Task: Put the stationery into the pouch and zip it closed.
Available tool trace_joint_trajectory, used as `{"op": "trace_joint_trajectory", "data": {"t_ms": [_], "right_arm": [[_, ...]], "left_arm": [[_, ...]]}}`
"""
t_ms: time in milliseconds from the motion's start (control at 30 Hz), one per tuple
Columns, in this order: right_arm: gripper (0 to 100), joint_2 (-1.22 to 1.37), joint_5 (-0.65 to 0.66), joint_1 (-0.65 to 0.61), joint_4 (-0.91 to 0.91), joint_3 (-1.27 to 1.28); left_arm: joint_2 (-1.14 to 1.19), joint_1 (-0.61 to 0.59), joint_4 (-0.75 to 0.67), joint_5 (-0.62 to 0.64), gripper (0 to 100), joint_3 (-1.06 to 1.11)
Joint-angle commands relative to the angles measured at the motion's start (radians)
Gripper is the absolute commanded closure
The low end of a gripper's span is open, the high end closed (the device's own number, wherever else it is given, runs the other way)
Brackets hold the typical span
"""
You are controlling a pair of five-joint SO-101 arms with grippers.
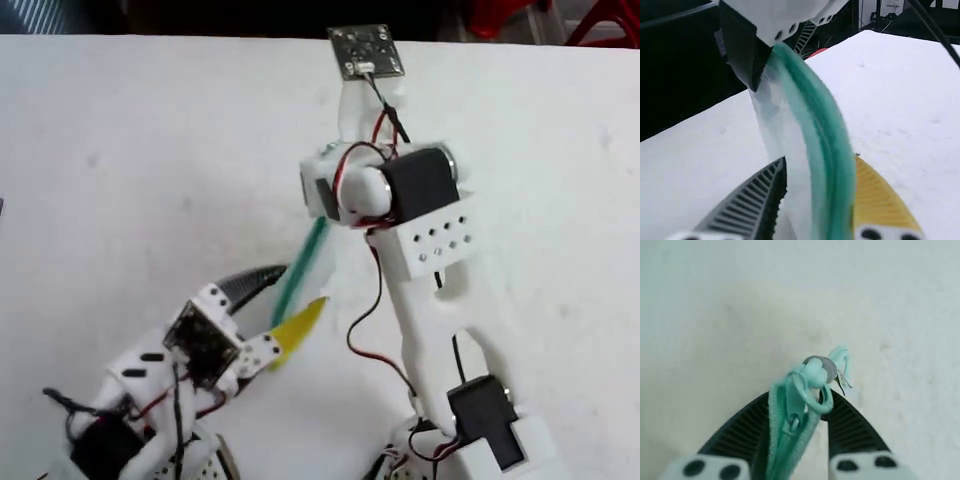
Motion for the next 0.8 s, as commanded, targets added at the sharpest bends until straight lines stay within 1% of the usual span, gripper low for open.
{"op": "trace_joint_trajectory", "data": {"t_ms": [0,33,67,133,200,333,467,567,633,667,700,767], "right_arm": [[98.1,0.028,0.008,-0.039,-0.033,-0.167],[98.1,0.053,0.012,-0.051,-0.047,-0.204],[98.1,0.081,0.012,-0.064,-0.065,-0.238],[98.1,0.139,0.014,-0.087,-0.111,-0.310],[98.1,0.200,0.018,-0.101,-0.160,-0.387],[98.1,0.338,0.098,-0.096,-0.206,-0.482],[98.1,0.486,0.123,0.015,-0.194,-0.485],[98.1,0.567,0.219,0.107,-0.150,-0.488],[98.1,0.613,0.269,0.163,-0.128,-0.488],[98.1,0.633,0.272,0.194,-0.127,-0.485],[98.1,0.654,0.272,0.220,-0.130,-0.485],[98.1,0.697,0.276,0.263,-0.134,-0.493]], "left_arm": [[-0.002,-0.015,0.267,-0.003,77,-0.327],[-0.002,-0.016,0.311,-0.005,76,-0.370],[-0.002,-0.025,0.322,-0.009,76,-0.384],[-0.002,-0.079,0.293,-0.012,76,-0.359],[-0.002,-0.145,0.236,-0.009,77,-0.315],[-0.002,-0.269,0.069,-0.005,77,-0.173],[-0.002,-0.326,-0.098,-0.005,77,-0.020],[-0.002,-0.323,-0.104,-0.005,77,-0.011],[-0.002,-0.298,-0.048,-0.011,76,-0.044],[-0.002,-0.265,-0.006,-0.015,76,-0.069],[-0.002,-0.216,0.040,-0.046,76,-0.095],[-0.002,-0.090,0.121,-0.100,75,-0.137]]}}
